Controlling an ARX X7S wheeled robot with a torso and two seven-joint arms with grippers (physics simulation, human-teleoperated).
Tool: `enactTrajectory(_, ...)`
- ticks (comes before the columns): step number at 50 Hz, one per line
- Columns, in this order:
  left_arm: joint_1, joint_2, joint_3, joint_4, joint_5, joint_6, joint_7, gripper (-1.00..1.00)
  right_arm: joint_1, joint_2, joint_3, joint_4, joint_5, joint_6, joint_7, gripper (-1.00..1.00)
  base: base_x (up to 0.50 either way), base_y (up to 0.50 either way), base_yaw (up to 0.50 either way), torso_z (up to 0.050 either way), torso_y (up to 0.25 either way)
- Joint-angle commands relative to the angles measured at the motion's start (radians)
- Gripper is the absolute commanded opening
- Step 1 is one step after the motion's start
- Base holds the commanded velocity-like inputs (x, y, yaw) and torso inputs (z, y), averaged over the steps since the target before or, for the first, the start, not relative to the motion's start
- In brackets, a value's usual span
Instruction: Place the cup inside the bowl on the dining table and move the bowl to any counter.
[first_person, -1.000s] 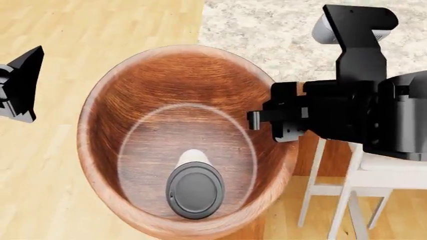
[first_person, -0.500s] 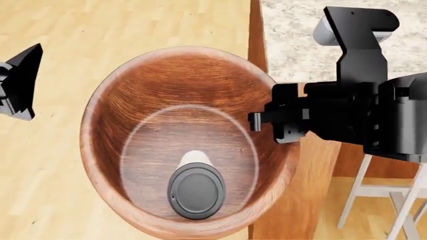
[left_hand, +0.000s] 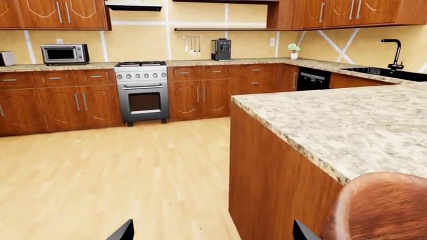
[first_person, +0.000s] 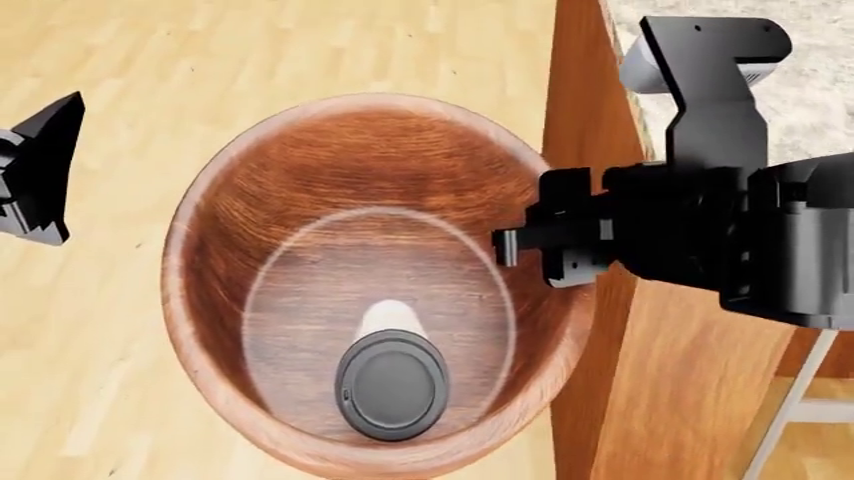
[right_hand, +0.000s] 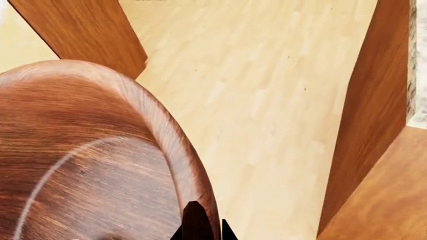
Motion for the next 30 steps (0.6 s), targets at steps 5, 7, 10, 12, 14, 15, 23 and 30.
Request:
enactTrajectory(5,0.014,-0.008,-0.009,0.009,-0.008,0.011,0.002,1.00,0.010,0.001,0.021,-0.018,-0.023,-0.012,0.002,-1.00,0.42,0.25,0.00,0.000,0.002)
enactTrajectory(7,0.014,-0.007,-0.009,0.012,-0.010,0.011,-0.002,1.00,0.007,0.005,0.022,-0.027,-0.024,-0.015,0.004,-1.00,0.42,0.42,0.00,0.000,0.000)
enactTrajectory(10,0.012,0.004,0.000,0.005,0.004,0.015,-0.002,1.00,0.002,0.007,0.023,-0.029,-0.024,-0.019,0.006,-1.00,0.41,0.44,0.00,0.000,0.000)
enactTrajectory(12,0.012,0.004,0.000,0.006,0.004,0.015,-0.002,1.00,0.001,0.005,0.024,-0.026,-0.025,-0.022,0.006,-1.00,0.40,0.45,0.00,0.000,0.005)
enactTrajectory(14,0.014,0.009,0.003,0.006,0.005,0.017,-0.002,1.00,0.001,0.004,0.026,-0.027,-0.026,-0.023,0.003,-1.00,0.40,0.46,0.00,0.000,0.000)
enactTrajectory(15,0.017,0.012,0.004,0.003,0.010,0.020,0.000,1.00,0.000,0.004,0.027,-0.033,-0.022,-0.022,0.001,-1.00,0.40,0.44,0.00,0.010,0.000)
enactTrajectory(23,0.018,0.006,-0.001,0.006,0.002,0.021,-0.002,1.00,-0.004,0.007,0.031,-0.035,-0.024,-0.029,0.004,-1.00,0.40,0.44,0.00,0.000,0.001)
enactTrajectory(30,0.019,0.009,0.000,0.005,0.002,0.025,0.002,1.00,-0.007,0.006,0.033,-0.034,-0.025,-0.032,0.004,-1.00,0.40,0.43,0.00,0.000,0.001)
